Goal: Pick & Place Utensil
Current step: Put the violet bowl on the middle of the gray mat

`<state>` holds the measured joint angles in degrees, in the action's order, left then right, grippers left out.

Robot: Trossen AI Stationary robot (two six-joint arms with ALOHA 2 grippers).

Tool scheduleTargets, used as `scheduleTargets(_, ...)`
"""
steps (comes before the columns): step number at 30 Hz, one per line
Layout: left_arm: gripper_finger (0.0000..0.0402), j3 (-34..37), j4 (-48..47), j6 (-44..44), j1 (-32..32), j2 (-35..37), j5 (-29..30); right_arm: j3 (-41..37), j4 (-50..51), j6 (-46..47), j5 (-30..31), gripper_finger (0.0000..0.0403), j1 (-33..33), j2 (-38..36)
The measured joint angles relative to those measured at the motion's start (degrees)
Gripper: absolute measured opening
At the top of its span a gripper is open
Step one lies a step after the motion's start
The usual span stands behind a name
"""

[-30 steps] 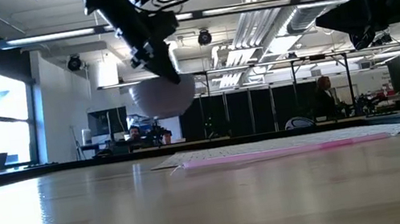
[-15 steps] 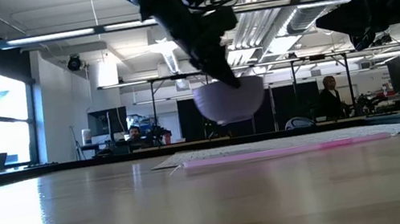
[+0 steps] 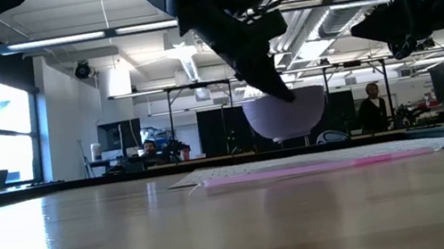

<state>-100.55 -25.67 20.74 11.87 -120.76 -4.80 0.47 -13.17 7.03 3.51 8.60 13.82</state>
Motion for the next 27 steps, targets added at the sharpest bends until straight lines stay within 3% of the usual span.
scheduleTargets(6,0.0007,-0.1,8.6,-2.8,0.6,-2.1,-0.3,0.0,0.3,0.0,0.0,0.0002,0.0,0.0)
scheduleTargets(15,0.0007,-5.7,3.0,-8.6,2.9,-5.1,-1.6,0.0,0.4,0.0,0.0,0.0004,0.0,0.6)
scheduleTargets(27,0.0007,-6.4,4.2,-6.5,2.6,-9.4,-2.2,0.0,0.5,0.0,0.0,0.0005,0.0,1.5)
